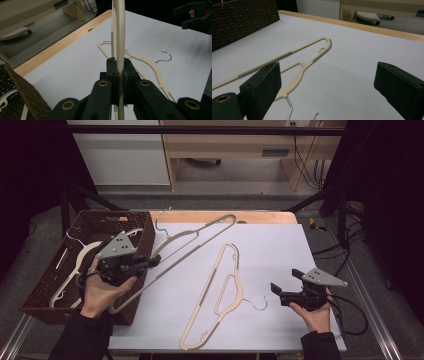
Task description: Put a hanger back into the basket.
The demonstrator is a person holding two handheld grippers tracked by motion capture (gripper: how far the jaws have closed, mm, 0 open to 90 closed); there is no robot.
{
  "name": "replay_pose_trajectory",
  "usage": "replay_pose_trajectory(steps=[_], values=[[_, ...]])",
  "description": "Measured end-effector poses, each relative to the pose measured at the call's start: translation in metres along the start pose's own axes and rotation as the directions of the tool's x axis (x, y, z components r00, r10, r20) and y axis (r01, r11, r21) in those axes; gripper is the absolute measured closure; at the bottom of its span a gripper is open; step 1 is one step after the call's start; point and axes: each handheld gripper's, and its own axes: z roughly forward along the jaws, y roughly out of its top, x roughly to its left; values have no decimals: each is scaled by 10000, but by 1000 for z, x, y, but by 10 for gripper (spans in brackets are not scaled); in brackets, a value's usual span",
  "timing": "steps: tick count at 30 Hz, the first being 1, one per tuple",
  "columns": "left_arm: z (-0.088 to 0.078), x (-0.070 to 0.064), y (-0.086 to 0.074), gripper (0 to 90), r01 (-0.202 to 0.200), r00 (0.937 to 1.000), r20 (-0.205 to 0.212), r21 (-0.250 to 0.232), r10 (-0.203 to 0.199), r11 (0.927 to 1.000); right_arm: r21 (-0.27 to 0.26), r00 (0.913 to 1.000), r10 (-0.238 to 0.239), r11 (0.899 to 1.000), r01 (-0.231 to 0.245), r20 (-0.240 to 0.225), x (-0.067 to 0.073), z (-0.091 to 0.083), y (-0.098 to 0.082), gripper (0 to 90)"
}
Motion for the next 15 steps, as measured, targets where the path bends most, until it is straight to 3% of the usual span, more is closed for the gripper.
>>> replay_pose_trajectory(steps=[10, 15], values=[[-31, 40, -1, 866, -111, 9996, -259, -144, 107, 9998, -49, 10000, -21, 10000, 21, 15, -1, -1, 0, 77], [-48, 61, -5, 866, -94, 9980, -621, -67, 89, 9999, -63, 10000, -48, 10000, 48, 42, -1, -1, 0, 72]])
